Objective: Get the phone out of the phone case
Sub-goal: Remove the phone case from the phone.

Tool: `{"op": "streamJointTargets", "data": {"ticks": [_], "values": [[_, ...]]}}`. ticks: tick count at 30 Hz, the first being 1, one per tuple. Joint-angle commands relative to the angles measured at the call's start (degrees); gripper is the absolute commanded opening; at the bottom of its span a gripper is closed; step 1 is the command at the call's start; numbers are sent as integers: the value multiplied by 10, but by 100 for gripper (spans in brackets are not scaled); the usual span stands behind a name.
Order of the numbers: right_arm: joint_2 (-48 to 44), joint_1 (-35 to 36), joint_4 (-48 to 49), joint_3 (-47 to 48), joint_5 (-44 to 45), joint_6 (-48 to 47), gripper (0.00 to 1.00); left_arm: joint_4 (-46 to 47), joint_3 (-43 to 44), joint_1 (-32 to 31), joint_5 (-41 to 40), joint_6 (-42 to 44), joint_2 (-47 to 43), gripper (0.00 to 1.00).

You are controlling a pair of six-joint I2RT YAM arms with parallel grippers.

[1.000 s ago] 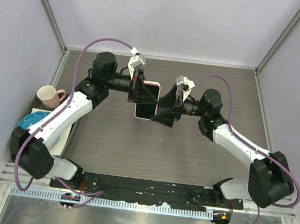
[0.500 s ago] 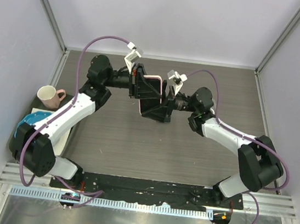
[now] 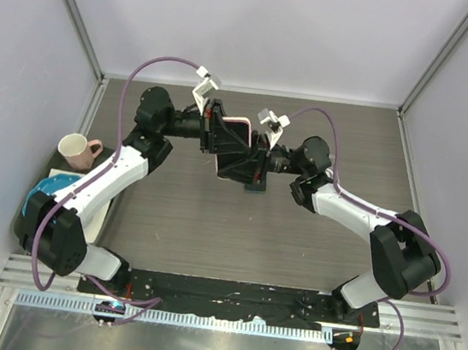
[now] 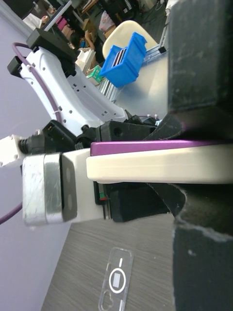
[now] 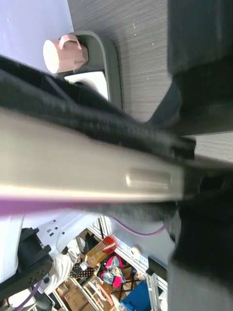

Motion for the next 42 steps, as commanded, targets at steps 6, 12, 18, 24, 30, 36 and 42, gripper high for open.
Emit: {"op": "streamJointTargets", "data": {"ticks": [6,12,18,24,30,36,42], "values": [[-9,6,10,7,-6,-17,1,53,4,2,4,-5,-28,3],[-50,1,-103,3,-25,-107,1,11,5,4,14,24,-39,52],[-92,-11,-252,6,-32,-224,1,-49,-4,8,34,76,-58,68],[-131,-25,-603,63,-56,-503,1,-181,9,38,47,173,-86,77],[-179,-55,-770,89,-81,-666,1,-221,1,45,96,195,-98,79],[-202,-68,-897,100,-100,-809,1,-99,-39,44,140,110,-96,78],[-182,-68,-959,112,-104,-866,1,-75,-43,24,164,89,-94,75]]}}
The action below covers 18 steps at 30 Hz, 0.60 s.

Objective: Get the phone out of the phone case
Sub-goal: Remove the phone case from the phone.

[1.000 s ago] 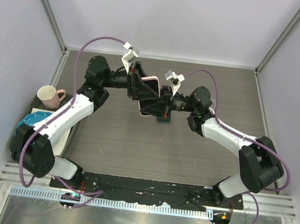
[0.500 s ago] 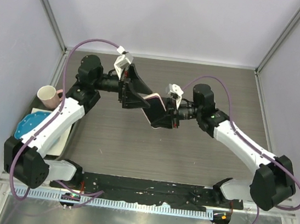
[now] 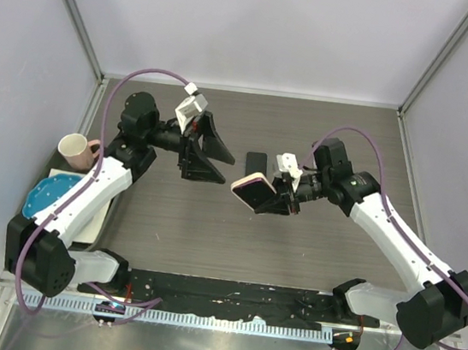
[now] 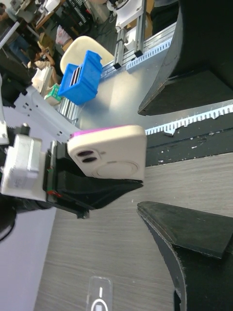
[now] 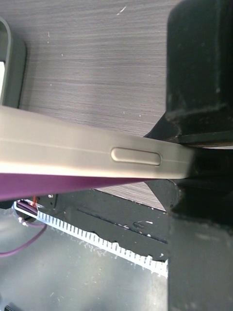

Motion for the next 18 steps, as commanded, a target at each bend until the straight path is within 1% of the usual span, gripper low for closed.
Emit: {"op": "streamJointTargets", "data": {"ticks": [1,4,6,14,18], "values": [[9,1,-60,45,-33,-86,1,51,2,-20,30,-24,-10,73],[16,2,-61,51,-25,-91,1,52,4,-36,29,-25,-2,68],[19,2,-59,54,-19,-88,1,53,6,-44,28,-27,0,61],[13,2,-54,53,-25,-86,1,53,-5,-58,34,-18,6,60],[8,3,-54,53,-25,-86,1,55,-10,-61,39,-17,7,58]]}}
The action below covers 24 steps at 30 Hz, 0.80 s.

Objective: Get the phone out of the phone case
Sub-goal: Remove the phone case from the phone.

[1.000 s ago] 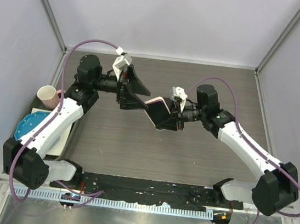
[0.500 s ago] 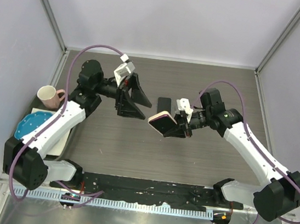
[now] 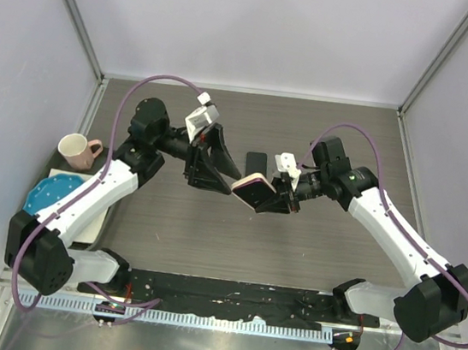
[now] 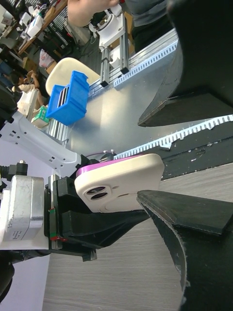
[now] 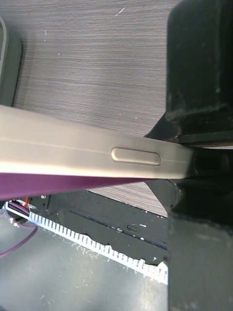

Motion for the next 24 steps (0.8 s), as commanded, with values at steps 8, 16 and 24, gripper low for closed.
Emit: {"op": "streamJointTargets", "data": {"ticks": [8,16,24], "values": [[-18,1,22,32,-20,-1,1,25,-5,-12,16,4,8,47],[-19,0,23,29,-20,-5,1,25,-7,-12,16,9,11,36],[-15,1,4,40,-27,-34,1,23,1,-22,33,5,18,6]]}}
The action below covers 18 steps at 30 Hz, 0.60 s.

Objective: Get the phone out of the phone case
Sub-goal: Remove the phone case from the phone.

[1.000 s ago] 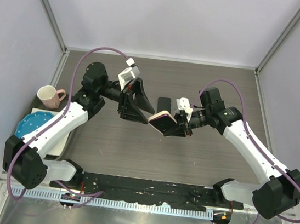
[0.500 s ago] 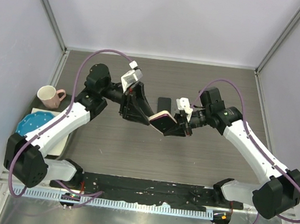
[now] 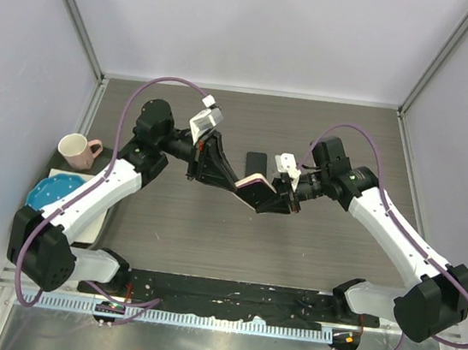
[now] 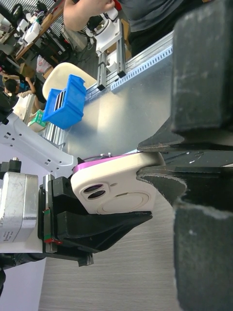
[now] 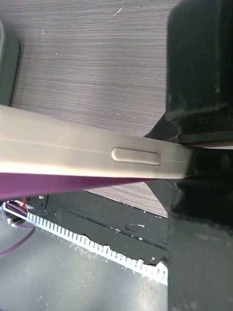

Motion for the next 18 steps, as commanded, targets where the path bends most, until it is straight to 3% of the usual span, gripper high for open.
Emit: {"op": "streamJointTargets", "data": {"ticks": [1,18], "values": [[-14,1,-1,46,-29,-43,1,16,8,-15,26,1,3,1],[45,18,-62,129,0,-168,1,17,48,-123,89,-42,34,0]]}}
